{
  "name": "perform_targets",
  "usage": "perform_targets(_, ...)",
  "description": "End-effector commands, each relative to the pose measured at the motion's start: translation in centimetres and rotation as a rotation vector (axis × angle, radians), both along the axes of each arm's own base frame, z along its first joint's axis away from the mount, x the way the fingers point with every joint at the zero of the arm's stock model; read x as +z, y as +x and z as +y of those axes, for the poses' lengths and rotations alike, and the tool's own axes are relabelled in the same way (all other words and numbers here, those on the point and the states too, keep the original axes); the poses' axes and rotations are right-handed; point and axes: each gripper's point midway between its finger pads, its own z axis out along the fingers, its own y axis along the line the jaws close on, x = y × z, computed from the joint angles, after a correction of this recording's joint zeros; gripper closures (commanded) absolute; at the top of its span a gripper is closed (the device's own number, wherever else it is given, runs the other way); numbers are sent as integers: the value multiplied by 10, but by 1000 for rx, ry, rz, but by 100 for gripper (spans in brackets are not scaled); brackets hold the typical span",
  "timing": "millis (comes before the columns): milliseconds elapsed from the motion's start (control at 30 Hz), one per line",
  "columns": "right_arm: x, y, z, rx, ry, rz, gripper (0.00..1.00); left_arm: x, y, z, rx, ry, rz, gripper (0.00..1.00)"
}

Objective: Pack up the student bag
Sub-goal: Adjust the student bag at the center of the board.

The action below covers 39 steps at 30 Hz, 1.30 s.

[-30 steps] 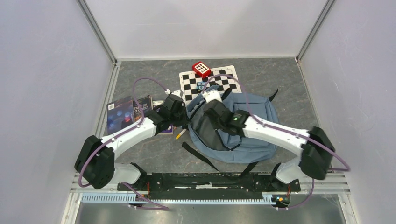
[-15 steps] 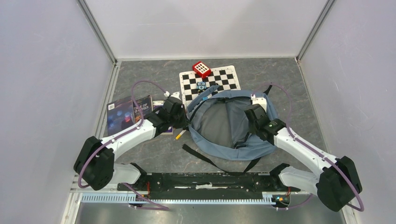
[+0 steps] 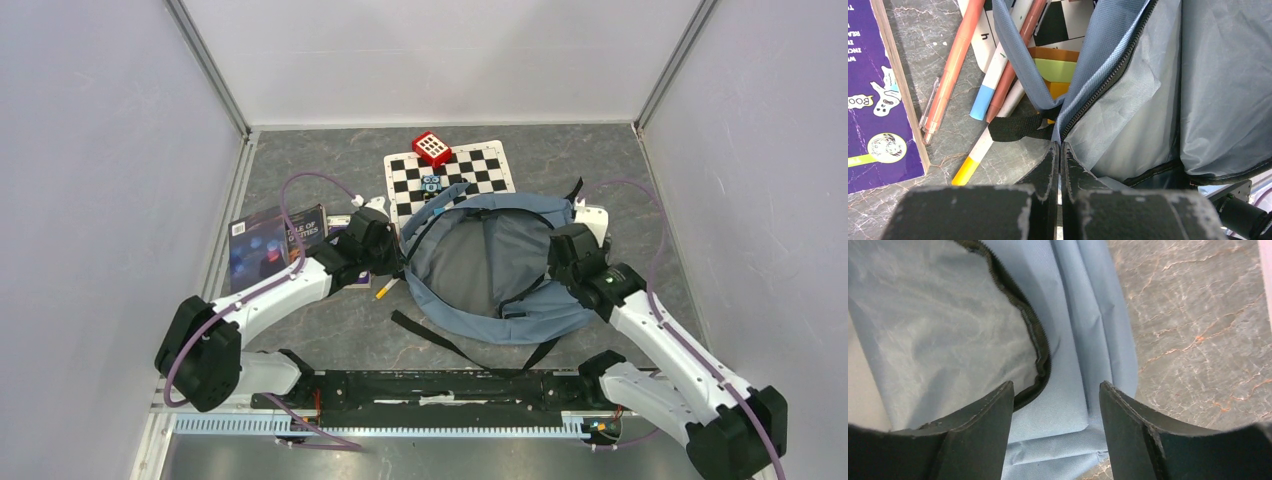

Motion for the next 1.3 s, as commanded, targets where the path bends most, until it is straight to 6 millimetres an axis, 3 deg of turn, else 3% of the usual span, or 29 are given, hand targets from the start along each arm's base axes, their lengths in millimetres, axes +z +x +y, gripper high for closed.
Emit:
perform_targets(0,48,11,-8,-43,-4,-123,27,24,8,-3,-24,-11,-72,98)
perform_targets(200,98,40,25,139,63,-264,14,31,8,-7,-49,-19,-81,98)
perform_targets(367,112,57,68,357,144,-317,8,35,10,-7,-46,-19,-89,95)
perform_targets(467,100,59,90,450,186,-265,9,38,10,-6,-40,-20,-96,85)
perform_targets(533,87,58,99,478,206,-231,11,41,11,-4,-32,-14,-106,68)
perform_targets(567,83,58,103,492,214,-224,11,44,13,0,-23,2,-114,55)
perform_targets(667,73,57,109,509,236,-207,11,53,18,18,41,71,-146,19)
perform_targets(767,73,57,112,514,251,-213,10,65,21,36,81,139,-187,1)
perform_targets(833,73,58,111,511,248,-218,9,69,21,52,111,209,-204,0)
perform_targets(1033,74,59,110,523,227,-226,8,68,23,137,310,485,-135,0)
perform_targets(1167,75,59,110,532,217,-230,6,65,30,189,446,486,-81,0)
perform_targets(1267,74,61,111,541,217,-234,5,56,38,214,550,358,-34,0)
